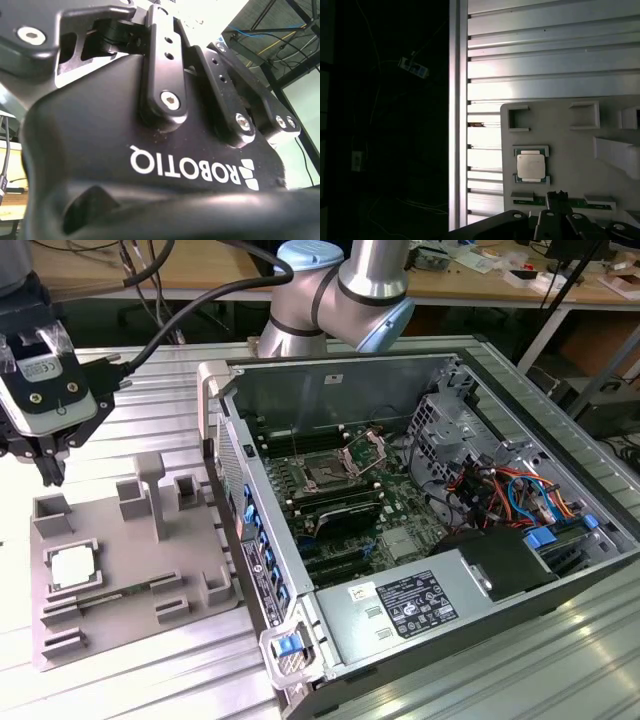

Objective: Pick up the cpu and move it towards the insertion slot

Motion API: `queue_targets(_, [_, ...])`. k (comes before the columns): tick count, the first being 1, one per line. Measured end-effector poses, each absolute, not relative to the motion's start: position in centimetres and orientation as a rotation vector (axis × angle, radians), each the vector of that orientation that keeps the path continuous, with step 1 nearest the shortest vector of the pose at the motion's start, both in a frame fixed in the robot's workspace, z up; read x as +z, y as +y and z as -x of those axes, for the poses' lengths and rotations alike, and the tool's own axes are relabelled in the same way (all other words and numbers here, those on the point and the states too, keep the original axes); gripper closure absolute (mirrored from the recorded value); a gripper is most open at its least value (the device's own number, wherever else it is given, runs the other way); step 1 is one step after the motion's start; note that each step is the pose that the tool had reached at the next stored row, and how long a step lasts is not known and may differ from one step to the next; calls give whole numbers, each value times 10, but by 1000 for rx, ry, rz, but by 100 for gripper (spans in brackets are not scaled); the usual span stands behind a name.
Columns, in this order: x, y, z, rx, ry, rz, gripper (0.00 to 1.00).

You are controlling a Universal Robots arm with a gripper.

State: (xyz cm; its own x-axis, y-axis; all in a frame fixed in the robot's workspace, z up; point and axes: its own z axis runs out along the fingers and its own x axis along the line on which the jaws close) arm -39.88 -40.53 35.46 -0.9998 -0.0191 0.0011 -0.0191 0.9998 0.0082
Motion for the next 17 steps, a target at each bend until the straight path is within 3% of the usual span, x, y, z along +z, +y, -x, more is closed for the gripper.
queue_targets(17, [351, -405, 399, -13, -3140, -30, 89])
